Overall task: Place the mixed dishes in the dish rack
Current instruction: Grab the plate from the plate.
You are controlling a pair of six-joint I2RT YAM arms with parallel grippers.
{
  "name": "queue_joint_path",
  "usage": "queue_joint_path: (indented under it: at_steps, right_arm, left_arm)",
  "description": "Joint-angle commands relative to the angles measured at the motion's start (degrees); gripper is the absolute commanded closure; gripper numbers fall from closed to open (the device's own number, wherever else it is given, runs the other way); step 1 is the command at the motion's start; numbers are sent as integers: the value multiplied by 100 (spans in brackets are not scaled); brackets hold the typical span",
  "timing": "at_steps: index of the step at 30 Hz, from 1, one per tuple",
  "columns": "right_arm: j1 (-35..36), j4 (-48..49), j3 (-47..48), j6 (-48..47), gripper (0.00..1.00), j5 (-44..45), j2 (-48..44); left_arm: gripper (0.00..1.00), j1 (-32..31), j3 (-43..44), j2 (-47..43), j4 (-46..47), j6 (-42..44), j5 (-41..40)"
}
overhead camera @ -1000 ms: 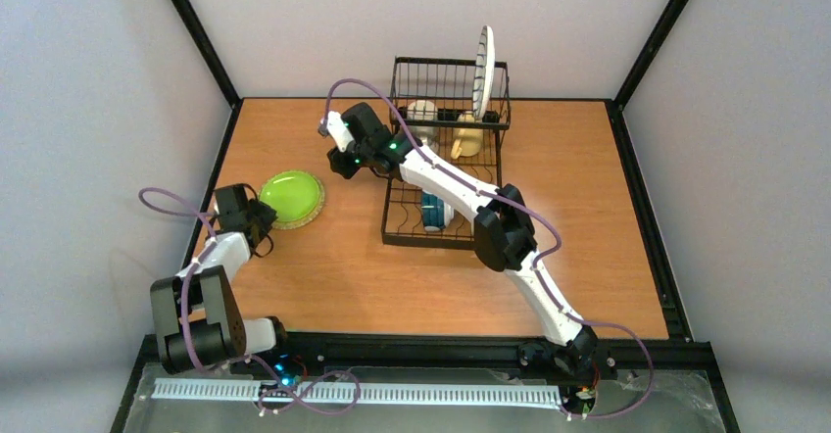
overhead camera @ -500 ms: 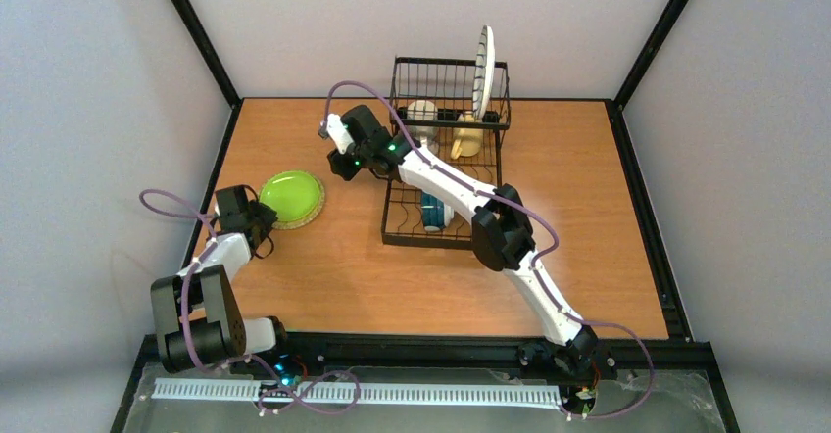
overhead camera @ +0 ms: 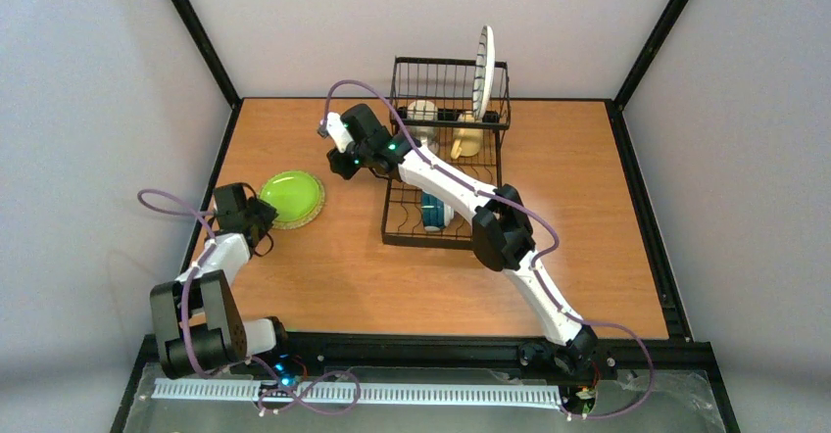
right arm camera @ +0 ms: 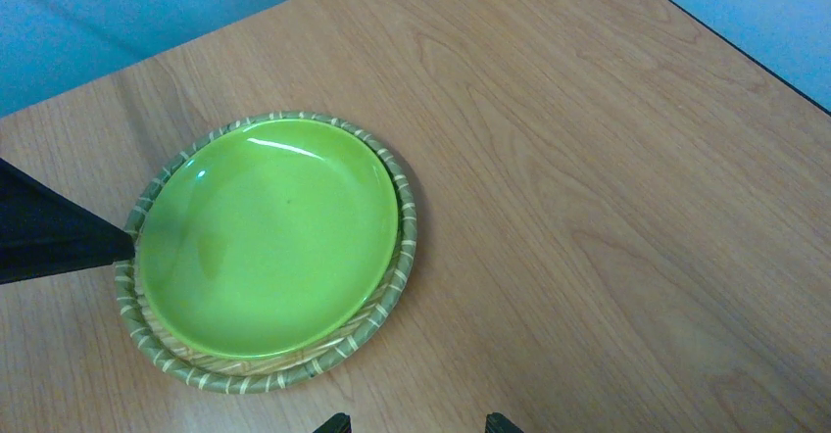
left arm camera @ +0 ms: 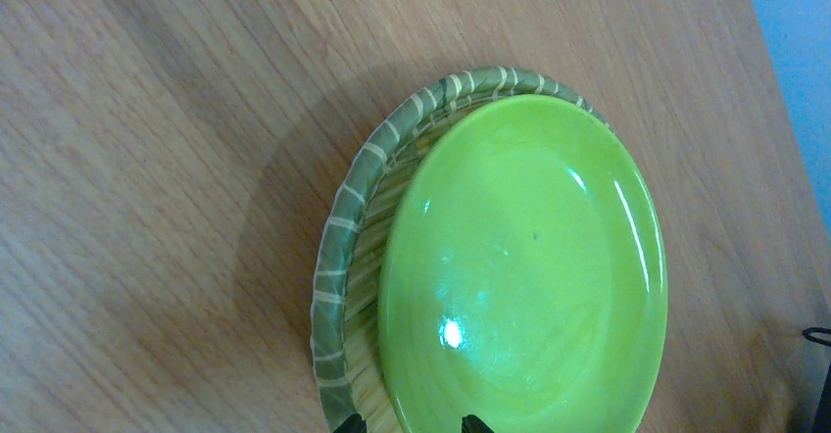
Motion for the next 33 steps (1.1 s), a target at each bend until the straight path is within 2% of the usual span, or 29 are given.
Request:
queue_joint_path:
  at_steps: [1, 33]
  right_arm:
    - [51, 33, 171, -19, 21, -29, 152]
    - [51, 29, 207, -74, 21, 62, 266]
  left_arm:
    - [46, -23, 196, -92, -113, -49, 11]
    - [46, -27, -89, 324, 374, -137, -82]
